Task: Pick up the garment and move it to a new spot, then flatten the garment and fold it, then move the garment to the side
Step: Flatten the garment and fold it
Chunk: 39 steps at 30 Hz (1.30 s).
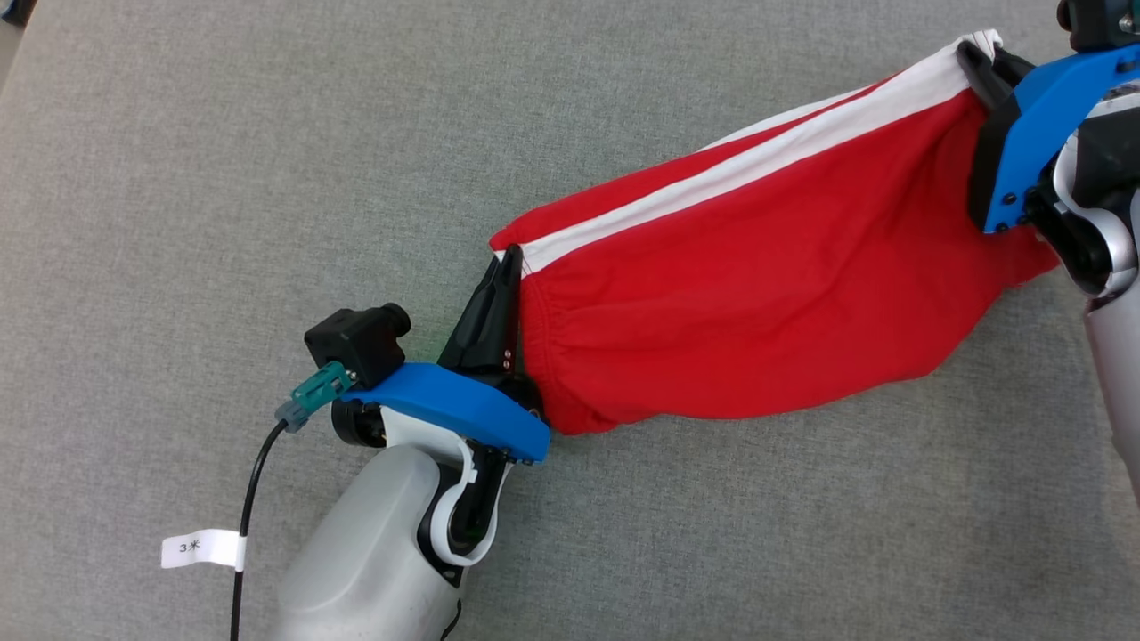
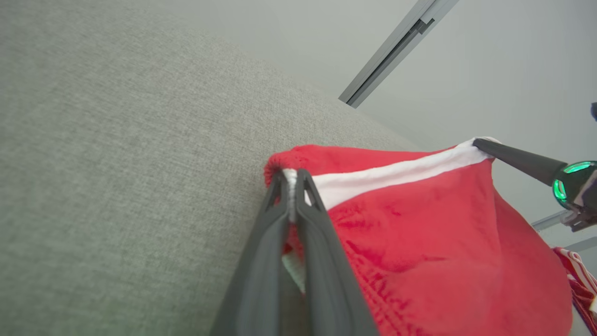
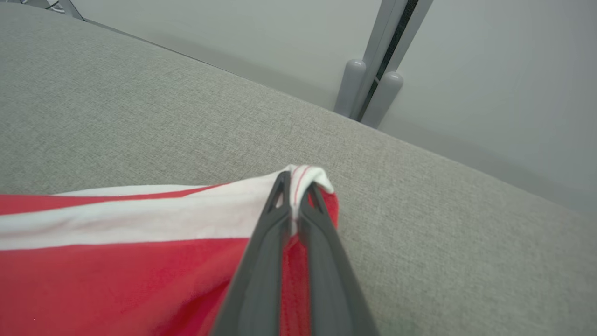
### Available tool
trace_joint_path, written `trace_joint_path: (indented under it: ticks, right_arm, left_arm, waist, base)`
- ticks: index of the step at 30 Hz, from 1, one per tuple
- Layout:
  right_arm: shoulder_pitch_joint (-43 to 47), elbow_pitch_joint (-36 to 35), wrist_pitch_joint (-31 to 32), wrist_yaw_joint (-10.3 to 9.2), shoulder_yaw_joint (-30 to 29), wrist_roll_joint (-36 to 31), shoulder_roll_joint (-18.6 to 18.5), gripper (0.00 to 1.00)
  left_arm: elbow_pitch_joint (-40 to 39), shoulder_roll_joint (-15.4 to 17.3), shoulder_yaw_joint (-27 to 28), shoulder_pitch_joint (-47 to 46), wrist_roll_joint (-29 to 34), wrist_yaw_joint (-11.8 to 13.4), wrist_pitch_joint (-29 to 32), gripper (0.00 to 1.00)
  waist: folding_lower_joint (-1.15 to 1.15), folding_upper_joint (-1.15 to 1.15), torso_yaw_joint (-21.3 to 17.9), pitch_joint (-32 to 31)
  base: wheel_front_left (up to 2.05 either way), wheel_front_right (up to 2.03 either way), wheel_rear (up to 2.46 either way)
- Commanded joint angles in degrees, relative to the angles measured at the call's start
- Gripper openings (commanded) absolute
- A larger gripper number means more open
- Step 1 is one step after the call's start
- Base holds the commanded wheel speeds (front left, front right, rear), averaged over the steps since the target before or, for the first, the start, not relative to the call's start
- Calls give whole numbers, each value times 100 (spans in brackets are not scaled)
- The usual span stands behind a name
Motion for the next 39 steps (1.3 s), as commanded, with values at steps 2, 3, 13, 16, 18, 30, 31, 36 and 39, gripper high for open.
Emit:
trace_joint_path:
  ticks: [2,3,13,16,18,30,31,36,39]
  right_arm:
    - [-144,128,-87,1,33,19,22,40]
    - [-182,184,-152,1,29,56,50,100]
    - [40,552,-486,1,255,418,-41,100]
    - [188,513,-530,1,341,601,-100,100]
    - [311,482,-579,1,312,742,-167,100]
    - [1285,587,-638,2,-580,953,-136,100]
    - [1318,603,-659,2,-674,890,-93,100]
    - [1312,742,-762,1,-1004,551,107,100]
    - [1234,831,-796,1,-1155,320,122,100]
  left_arm:
    - [96,-4,-7,-107,-67,-57,-47,39]
    - [138,-12,-18,-111,-92,-65,-66,60]
    - [297,-4,-83,102,-128,-276,-167,100]
    - [283,129,21,275,-6,-324,-187,100]
    - [203,153,208,396,79,-326,-190,100]
    - [-823,121,1579,1016,2171,-434,-189,100]
    - [-871,104,1647,1042,2344,-441,-188,100]
    - [-1003,35,1849,1106,2741,-492,-189,100]
    - [-1033,7,1860,1098,2811,-508,-189,100]
  waist:
    - [-1,0,16,22]
    - [-1,0,20,29]
    - [-1,0,71,-334]
    - [-1,0,40,-524]
    - [-1,0,40,-645]
    - [-1,0,225,-915]
    - [-1,0,238,-886]
    - [-1,0,319,-718]
    - [-1,0,376,-639]
  base:
    - [0,0,0]
    - [0,0,0]
    - [0,0,0]
    - [0,0,0]
    - [0,0,0]
    - [0,0,0]
    - [0,0,0]
    - [0,0,0]
    - [0,0,0]
